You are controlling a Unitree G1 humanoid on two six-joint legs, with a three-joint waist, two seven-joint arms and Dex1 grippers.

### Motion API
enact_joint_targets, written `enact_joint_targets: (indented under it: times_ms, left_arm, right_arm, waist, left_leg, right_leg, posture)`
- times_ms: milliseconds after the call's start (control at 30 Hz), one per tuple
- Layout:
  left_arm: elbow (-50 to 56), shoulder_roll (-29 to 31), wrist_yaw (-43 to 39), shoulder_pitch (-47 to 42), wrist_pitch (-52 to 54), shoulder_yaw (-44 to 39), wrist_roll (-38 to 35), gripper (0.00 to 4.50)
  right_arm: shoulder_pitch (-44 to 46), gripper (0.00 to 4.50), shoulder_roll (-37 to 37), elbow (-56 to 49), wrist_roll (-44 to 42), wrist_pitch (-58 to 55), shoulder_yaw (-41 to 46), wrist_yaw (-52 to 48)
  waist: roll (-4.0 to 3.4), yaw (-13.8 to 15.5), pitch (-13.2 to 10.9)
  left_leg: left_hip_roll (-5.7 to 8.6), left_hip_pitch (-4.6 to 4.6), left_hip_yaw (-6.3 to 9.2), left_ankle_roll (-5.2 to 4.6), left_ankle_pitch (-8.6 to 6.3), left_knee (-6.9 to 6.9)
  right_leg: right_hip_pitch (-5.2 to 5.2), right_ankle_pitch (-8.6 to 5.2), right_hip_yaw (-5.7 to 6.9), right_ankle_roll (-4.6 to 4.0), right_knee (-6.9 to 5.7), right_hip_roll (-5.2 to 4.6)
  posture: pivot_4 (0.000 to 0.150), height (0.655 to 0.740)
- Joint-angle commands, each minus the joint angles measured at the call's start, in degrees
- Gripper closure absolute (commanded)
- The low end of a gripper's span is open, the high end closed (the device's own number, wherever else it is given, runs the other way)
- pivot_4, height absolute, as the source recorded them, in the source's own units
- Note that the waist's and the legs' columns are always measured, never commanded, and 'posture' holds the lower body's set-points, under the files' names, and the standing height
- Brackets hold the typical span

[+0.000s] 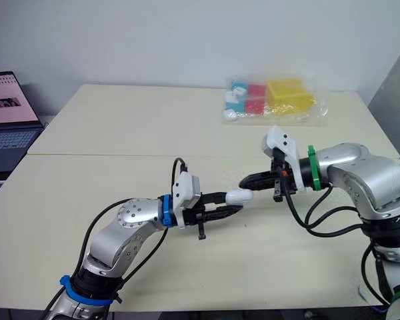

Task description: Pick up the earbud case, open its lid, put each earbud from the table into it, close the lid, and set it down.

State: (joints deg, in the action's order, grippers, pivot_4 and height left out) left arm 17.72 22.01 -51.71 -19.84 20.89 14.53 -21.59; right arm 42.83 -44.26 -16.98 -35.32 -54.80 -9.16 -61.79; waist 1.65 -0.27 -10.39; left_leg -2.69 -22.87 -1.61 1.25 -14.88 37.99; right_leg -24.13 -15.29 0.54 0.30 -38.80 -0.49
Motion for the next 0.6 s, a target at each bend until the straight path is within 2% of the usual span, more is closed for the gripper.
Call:
enact_joint_targets:
  times_ms: [33,200,433,600]
  left_arm:
    - [1.9,-0.7,2.3,-1.0,-0.7,-1.7,0.0,3.71]
    - [2.0,-1.0,3.5,0.3,-2.0,-1.4,1.2,3.71]
    - [1.4,-1.8,4.5,0.0,-1.9,-1.7,0.9,3.71]
    - [0.9,-2.4,5.0,-0.3,3.2,-2.3,-1.9,3.71]
  right_arm:
    - [0.3,4.50,0.9,-2.6,-1.1,0.6,0.7,0.5]
    - [0.2,4.50,3.3,-5.7,-0.8,-2.7,2.2,8.1]
    - [-3.9,4.50,3.2,-12.4,-4.5,-8.1,4.0,12.5]
    - [-5.4,4.50,2.9,-12.7,-4.0,-6.6,6.0,15.3]
  waist:
    - [0.00,0.1,0.0]
    - [0.00,0.1,0.0]
    - [0.00,0.1,0.0]
    - [0.00,0.1,0.0]
  left_leg:
    - [0.00,-0.01,0.03,0.00,0.00,0.00]
    - [0.00,-0.01,0.01,0.00,0.00,0.01]
    - [0.00,-0.02,0.02,0.00,0.00,0.00]
    - [0.01,0.00,0.02,0.00,0.00,0.03]
  right_leg:
    - [0.00,0.00,0.03,0.00,-0.01,0.00]
    - [0.00,0.03,0.00,-0.04,-0.01,-0.02]
    - [0.01,0.09,0.02,-0.15,-0.01,-0.02]
    - [0.01,0.00,0.02,0.00,-0.04,-0.02]
  posture:
    - [0.150,0.7378]
    - [0.150,0.7378]
    - [0.150,0.7378]
    - [0.150,0.7378]
